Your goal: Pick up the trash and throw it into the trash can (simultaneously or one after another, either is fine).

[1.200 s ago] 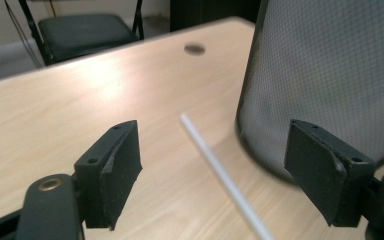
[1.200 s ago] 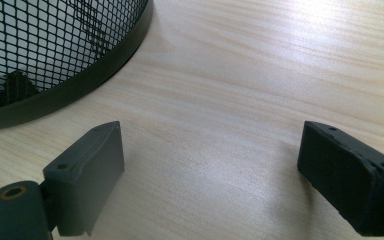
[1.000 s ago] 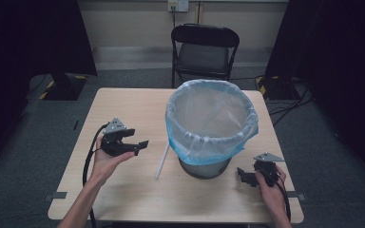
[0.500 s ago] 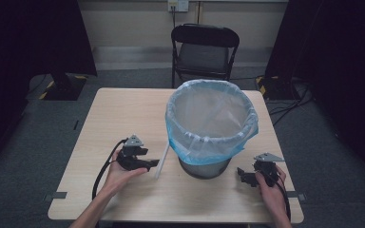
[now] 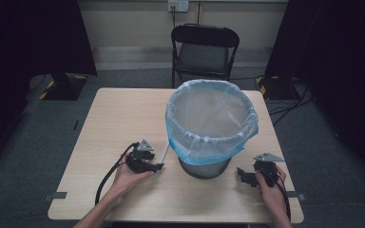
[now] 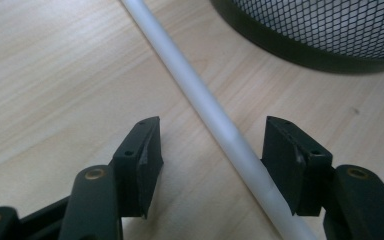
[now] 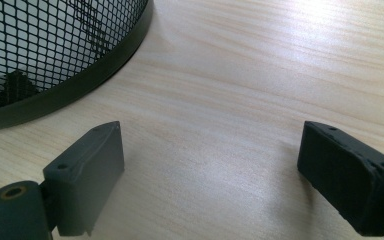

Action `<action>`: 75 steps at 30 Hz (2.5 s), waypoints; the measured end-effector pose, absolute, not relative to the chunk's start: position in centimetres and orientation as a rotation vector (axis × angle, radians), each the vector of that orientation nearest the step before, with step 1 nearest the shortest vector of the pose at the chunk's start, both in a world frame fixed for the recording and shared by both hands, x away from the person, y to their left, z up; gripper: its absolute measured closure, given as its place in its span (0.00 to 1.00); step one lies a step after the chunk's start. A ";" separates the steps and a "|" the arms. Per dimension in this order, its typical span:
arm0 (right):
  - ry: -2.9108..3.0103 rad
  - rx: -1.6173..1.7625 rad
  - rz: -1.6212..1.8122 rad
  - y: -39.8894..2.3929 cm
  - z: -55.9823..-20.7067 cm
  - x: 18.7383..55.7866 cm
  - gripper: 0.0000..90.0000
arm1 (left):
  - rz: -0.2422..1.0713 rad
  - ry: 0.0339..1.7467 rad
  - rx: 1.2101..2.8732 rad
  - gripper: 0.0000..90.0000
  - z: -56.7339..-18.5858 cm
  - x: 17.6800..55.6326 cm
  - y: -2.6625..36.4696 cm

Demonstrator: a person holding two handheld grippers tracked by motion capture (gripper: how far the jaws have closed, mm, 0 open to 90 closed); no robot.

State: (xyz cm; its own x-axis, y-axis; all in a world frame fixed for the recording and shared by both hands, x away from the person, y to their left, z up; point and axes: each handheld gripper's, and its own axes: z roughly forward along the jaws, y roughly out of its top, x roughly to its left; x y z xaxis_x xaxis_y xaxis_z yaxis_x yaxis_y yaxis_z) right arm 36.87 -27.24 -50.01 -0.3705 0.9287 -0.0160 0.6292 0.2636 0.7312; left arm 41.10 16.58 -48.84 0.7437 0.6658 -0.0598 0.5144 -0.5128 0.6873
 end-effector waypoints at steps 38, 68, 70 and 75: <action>2.094 1.408 0.897 -27.2 -50.0 36.9 0.12 | 0.228 0.996 2.159 0.90 -48.8 42.8 20.1; 2.094 1.408 0.897 -27.2 -50.0 36.9 0.12 | 0.239 1.058 1.926 0.90 -46.4 42.8 23.0; 2.094 1.408 0.897 -27.2 -50.0 36.9 0.12 | 0.226 1.065 1.904 0.90 -46.4 42.8 23.1; 2.093 1.410 0.897 -27.2 -50.0 36.9 0.12 | 0.245 1.056 1.892 0.90 -45.7 42.7 23.3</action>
